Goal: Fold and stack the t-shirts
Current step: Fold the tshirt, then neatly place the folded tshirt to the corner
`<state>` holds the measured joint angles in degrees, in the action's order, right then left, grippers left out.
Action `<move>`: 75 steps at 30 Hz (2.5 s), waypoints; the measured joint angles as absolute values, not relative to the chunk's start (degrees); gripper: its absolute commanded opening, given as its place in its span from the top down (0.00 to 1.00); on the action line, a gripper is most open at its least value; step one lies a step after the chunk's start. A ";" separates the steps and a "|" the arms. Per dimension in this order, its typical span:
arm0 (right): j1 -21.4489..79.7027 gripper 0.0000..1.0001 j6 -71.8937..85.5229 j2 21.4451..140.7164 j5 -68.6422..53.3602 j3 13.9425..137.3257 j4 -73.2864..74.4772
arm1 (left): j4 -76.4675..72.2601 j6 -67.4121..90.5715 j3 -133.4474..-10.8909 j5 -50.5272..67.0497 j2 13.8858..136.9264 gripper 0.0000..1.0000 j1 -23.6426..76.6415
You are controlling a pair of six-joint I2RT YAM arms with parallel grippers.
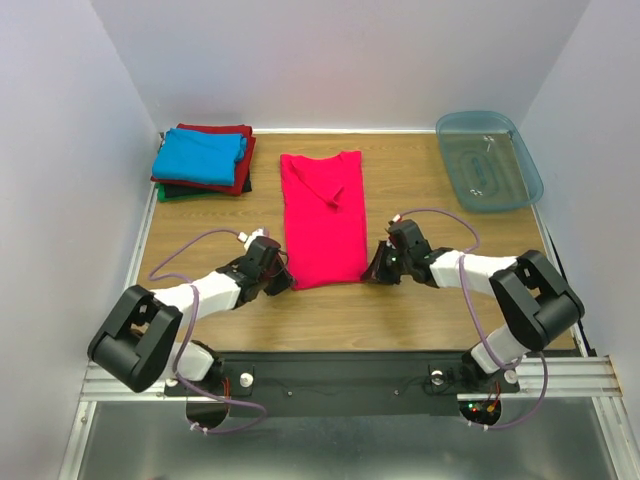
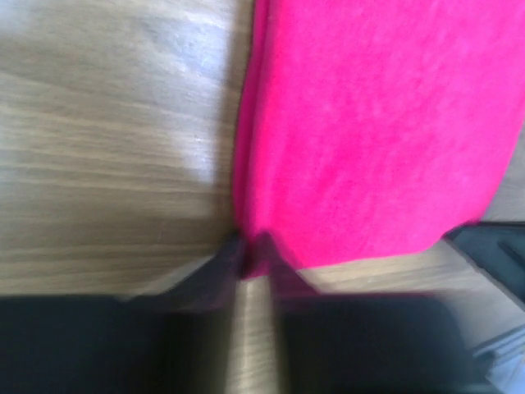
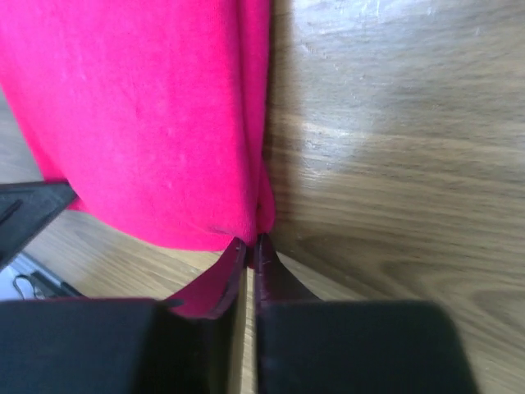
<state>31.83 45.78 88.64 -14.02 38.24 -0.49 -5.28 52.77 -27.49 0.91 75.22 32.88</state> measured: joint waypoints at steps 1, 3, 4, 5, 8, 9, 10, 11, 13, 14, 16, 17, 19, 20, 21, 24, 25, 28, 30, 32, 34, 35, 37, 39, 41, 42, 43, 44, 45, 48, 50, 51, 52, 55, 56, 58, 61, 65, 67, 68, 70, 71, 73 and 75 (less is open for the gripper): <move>31.83 1.00 46.15 88.82 -14.15 37.85 -1.02 | -5.39 52.71 -27.46 1.26 75.50 1.00 32.91; 31.83 1.00 46.48 88.60 -14.22 37.17 -1.80 | -5.85 52.60 -27.44 1.89 75.77 1.00 32.91; 31.83 1.00 46.59 88.25 -14.17 36.69 -2.20 | -6.00 52.62 -27.33 2.09 75.77 1.00 32.91; 31.83 1.00 46.57 87.29 -14.15 35.68 -2.50 | -6.28 52.64 -27.03 2.39 75.59 1.00 32.93; 31.83 1.00 46.48 82.04 -14.00 31.81 -2.20 | -6.33 52.71 -25.04 3.27 73.12 1.00 33.78; 31.83 1.00 46.50 79.61 -14.24 30.15 -2.02 | -5.82 52.84 -23.99 3.51 71.42 1.00 34.52; 31.86 1.00 46.50 77.14 -14.74 28.84 -1.56 | -5.30 52.97 -23.11 3.77 69.78 1.00 35.16; 31.88 1.00 46.39 75.09 -15.20 27.88 -0.95 | -4.54 53.08 -22.37 3.99 67.83 1.00 35.83; 31.94 1.00 46.00 69.19 -16.12 25.82 1.93 | -1.39 53.52 -21.19 4.47 61.87 1.00 37.78; 31.94 1.00 45.63 66.54 -16.40 25.50 3.92 | -0.08 53.65 -21.08 4.62 59.00 1.00 38.59; 31.94 1.00 45.01 62.37 -16.49 25.52 7.05 | 0.97 53.63 -21.08 4.73 55.00 1.00 39.38; 31.94 1.00 44.77 60.38 -16.32 25.65 8.60 | 1.63 53.60 -21.17 4.71 51.57 1.00 39.59; 31.94 1.00 44.40 56.55 -16.16 26.74 11.53 | 3.16 53.21 -22.37 4.45 47.97 1.00 39.72; 31.94 1.00 44.16 55.18 -15.92 28.08 12.60 | 3.86 53.10 -23.14 4.32 47.37 1.00 39.75; 31.94 0.99 43.94 54.63 -15.38 29.45 13.54 | 4.60 52.82 -24.75 3.92 47.16 1.00 39.72; 31.94 1.00 43.05 55.18 -11.22 35.16 15.44 | 5.63 51.79 -30.13 1.87 49.63 1.00 39.72; 31.92 1.00 42.83 55.81 -10.04 36.91 15.66 | 5.65 51.42 -31.57 1.26 50.76 1.00 39.64; 31.81 1.00 41.71 59.68 -5.23 43.77 16.58 | 6.15 49.54 -38.48 -0.86 56.97 1.00 38.26; 31.51 1.00 40.66 63.75 -2.37 48.66 16.78 | 6.24 48.16 -42.35 -2.28 60.84 1.00 36.36; 30.65 1.00 39.53 68.23 -0.49 53.19 16.51 | 5.65 46.85 -45.89 -2.61 64.97 1.00 34.00; 28.77 1.00 38.04 74.02 -0.03 58.94 16.99 | 5.23 45.43 -49.30 -2.61 69.04 1.00 31.79; 27.75 1.00 37.34 76.79 -0.01 61.17 16.75 | 5.21 44.91 -50.89 -2.44 70.87 1.00 30.79; 25.67 1.00 35.86 82.54 -0.23 66.35 16.93 | 4.51 43.77 -54.59 -1.89 74.91 1.00 28.97; 23.94 0.99 34.44 87.55 -1.34 71.00 17.30 | 4.14 42.87 -57.58 -1.17 78.13 1.00 27.62; 22.33 1.00 33.30 92.07 -3.05 75.24 17.12 | 3.66 41.91 -61.19 0.23 82.15 1.00 25.74; 21.39 1.00 32.73 94.39 -4.45 77.49 17.32 | 3.33 41.54 -62.61 0.86 83.92 1.00 24.91; 20.69 1.00 32.29 96.29 -5.85 79.15 17.21 | 2.92 41.12 -64.16 1.67 85.93 1.00 23.77; 19.70 1.00 31.88 98.85 -7.25 81.43 17.19 | 2.83 40.91 -65.34 2.15 87.39 1.00 23.09; 18.87 1.00 31.53 101.25 -8.71 83.24 17.12 | 2.61 40.66 -66.67 3.01 89.30 1.00 21.93; 17.21 0.98 30.83 108.09 -11.49 88.88 17.17 | 2.31 39.86 -71.64 5.58 95.77 1.00 19.40; 16.51 0.82 30.11 112.53 -12.71 92.40 17.19 | 2.39 38.63 -76.44 7.40 101.27 0.90 18.31; 16.14 0.74 29.52 114.85 -13.34 94.37 17.30 | 2.28 37.93 -78.91 7.97 104.25 0.75 17.87; 15.84 0.59 29.12 116.84 -13.78 96.09 17.54 | 2.35 37.78 -80.51 8.60 106.24 0.59 17.50; 14.66 0.00 28.36 123.50 -15.38 102.06 17.34 | 3.03 35.90 -85.47 10.00 112.90 0.02 16.32; 14.11 0.00 27.59 125.01 -16.67 103.18 17.47 | 3.33 35.90 -86.63 10.28 114.72 0.02 15.81; 12.99 0.00 27.29 126.54 -18.44 103.81 17.65 | 4.51 35.27 -86.94 10.48 115.72 0.02 15.27; 11.99 0.00 26.55 125.69 -20.34 102.15 17.78 | 4.86 34.65 -86.63 10.55 115.24 0.02 14.68; 11.46 0.00 24.71 117.30 -22.96 92.31 17.69 | 2.52 33.45 -80.64 11.03 110.45 0.02 14.66; 11.73 0.00 23.97 111.77 -23.75 86.67 17.63 | 2.33 32.82 -77.67 12.14 108.60 0.02 14.79; 12.01 0.00 23.70 107.87 -24.12 83.18 17.72 | 2.24 32.53 -76.82 12.56 108.36 0.02 14.90; 12.56 0.00 23.24 100.07 -24.73 75.68 16.91 | 1.80 31.92 -75.37 13.19 108.57 0.02 15.03; 12.86 0.00 23.31 96.33 -24.95 72.64 16.56 | 1.87 31.68 -74.78 13.23 108.97 0.01 15.05; 13.26 0.00 23.79 89.43 -25.19 65.71 14.48 | 1.72 31.07 -74.61 13.50 110.72 0.02 15.20; 13.61 0.00 24.45 84.09 -25.15 60.38 13.96 | 1.41 30.61 -74.63 13.56 112.71 0.03 15.33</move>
